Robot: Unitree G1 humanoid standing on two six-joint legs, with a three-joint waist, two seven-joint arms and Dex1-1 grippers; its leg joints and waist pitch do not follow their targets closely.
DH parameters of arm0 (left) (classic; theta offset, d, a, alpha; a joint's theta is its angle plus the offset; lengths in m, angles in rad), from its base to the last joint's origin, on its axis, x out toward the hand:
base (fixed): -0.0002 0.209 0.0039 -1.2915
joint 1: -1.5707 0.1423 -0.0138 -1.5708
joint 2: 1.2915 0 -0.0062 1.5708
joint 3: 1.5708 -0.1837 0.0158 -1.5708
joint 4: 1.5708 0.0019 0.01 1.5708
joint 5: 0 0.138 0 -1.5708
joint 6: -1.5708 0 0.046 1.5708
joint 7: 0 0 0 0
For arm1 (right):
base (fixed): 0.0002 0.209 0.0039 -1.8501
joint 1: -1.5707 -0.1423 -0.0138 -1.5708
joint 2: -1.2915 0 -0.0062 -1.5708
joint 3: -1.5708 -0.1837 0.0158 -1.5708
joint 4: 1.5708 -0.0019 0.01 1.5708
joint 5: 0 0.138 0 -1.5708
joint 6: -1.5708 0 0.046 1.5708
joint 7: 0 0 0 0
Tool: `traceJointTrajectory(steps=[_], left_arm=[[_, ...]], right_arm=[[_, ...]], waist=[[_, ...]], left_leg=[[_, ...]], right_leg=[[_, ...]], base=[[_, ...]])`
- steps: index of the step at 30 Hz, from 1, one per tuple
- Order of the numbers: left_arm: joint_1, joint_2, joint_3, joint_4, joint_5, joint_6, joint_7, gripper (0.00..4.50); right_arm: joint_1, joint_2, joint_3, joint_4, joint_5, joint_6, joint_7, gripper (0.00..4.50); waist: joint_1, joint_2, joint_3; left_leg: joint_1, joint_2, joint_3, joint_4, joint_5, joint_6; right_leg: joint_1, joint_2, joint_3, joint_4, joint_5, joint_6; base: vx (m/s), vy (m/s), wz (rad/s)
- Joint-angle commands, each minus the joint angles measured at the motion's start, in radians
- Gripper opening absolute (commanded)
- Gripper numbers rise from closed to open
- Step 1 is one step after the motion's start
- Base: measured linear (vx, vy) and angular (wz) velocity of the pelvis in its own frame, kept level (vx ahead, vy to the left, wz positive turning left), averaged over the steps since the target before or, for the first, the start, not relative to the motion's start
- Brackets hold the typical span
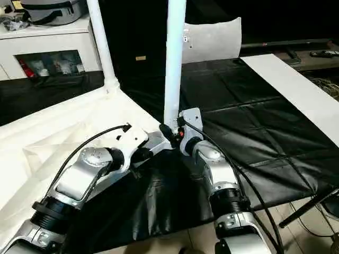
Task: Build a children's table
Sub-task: Rotate leg to tighten
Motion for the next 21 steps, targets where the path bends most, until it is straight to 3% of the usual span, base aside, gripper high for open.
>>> traceJointTrajectory(steps=[1, 4, 5, 12, 16, 17, 18, 19, 21], left_arm=[[-0.065, -0.028, -0.009, -0.060, -0.005, -0.032, 0.021, 0.00], [-0.065, -0.013, -0.011, -0.046, -0.009, -0.064, 0.012, 0.00], [-0.065, -0.007, -0.010, -0.042, -0.011, -0.074, 0.007, 0.00], [-0.064, 0.007, -0.008, -0.033, -0.014, -0.095, -0.004, 0.00], [-0.064, 0.012, -0.008, -0.030, -0.015, -0.103, -0.008, 0.00], [-0.064, 0.039, -0.006, -0.005, -0.014, -0.136, -0.030, 0.00], [-0.063, 0.062, -0.004, 0.018, -0.016, -0.160, -0.050, 0.00], [-0.063, 0.088, -0.006, 0.041, -0.017, -0.188, -0.077, 0.00], [-0.063, 0.094, -0.009, 0.045, -0.018, -0.194, -0.088, 0.00]], right_arm=[[0.028, 0.035, 0.046, 0.077, -0.014, 0.048, 0.005, 2.39], [0.034, 0.023, 0.039, 0.063, -0.008, 0.036, 0.026, 2.39], [0.035, 0.020, 0.035, 0.063, -0.006, 0.030, 0.030, 2.95], [0.038, 0.014, 0.024, 0.052, 0.007, 0.026, 0.047, 3.09], [0.040, 0.012, 0.022, 0.048, 0.011, 0.026, 0.053, 3.26], [0.076, -0.027, 0.024, -0.009, 0.028, 0.006, 0.118, 3.26], [0.113, -0.068, 0.027, -0.071, 0.044, -0.007, 0.182, 3.36], [0.156, -0.115, 0.035, -0.143, 0.063, -0.024, 0.261, 3.46], [0.166, -0.129, 0.039, -0.162, 0.066, -0.028, 0.284, 3.73]], waist=[[0.001, 0.002, -0.048], [0.002, 0.003, -0.048], [0.003, 0.003, -0.048], [0.010, 0.003, -0.051], [0.013, 0.002, -0.051], [0.012, 0.010, -0.051], [0.015, 0.004, -0.052], [0.024, 0.005, -0.055], [0.044, 0.003, -0.063]], left_leg=[[-0.003, -0.010, 0.007, -0.077, -0.456, 0.055], [-0.002, -0.011, 0.007, -0.078, -0.459, 0.054], [-0.002, -0.010, 0.007, -0.078, -0.458, 0.055], [-0.013, -0.006, 0.009, -0.082, -0.415, 0.058], [-0.013, -0.006, 0.011, -0.082, -0.408, 0.058], [-0.014, -0.006, 0.010, -0.082, -0.405, 0.057], [-0.014, -0.010, 0.014, -0.082, -0.397, 0.067], [-0.010, -0.009, 0.016, -0.078, -0.386, 0.071], [-0.025, -0.004, 0.016, -0.083, -0.306, 0.086]], right_leg=[[0.037, -0.056, 0.023, -0.088, -0.585, -0.028], [0.036, -0.056, 0.024, -0.088, -0.584, -0.028], [0.036, -0.056, 0.025, -0.087, -0.581, -0.030], [0.038, -0.058, 0.038, -0.075, -0.529, -0.064], [0.037, -0.058, 0.042, -0.073, -0.526, -0.072], [0.037, -0.058, 0.043, -0.071, -0.523, -0.074], [0.040, -0.052, 0.044, -0.077, -0.522, -0.056], [0.036, -0.056, 0.048, -0.075, -0.516, -0.057], [0.047, -0.054, 0.057, -0.058, -0.423, -0.088]], base=[[0.000, 0.000, 0.00], [0.000, 0.000, 0.00], [0.000, 0.000, 0.00], [0.000, 0.000, 0.00], [0.000, 0.000, 0.00], [0.000, 0.000, 0.00], [0.000, 0.000, 0.00], [0.000, 0.000, 0.00], [0.000, 0.000, 0.00]])
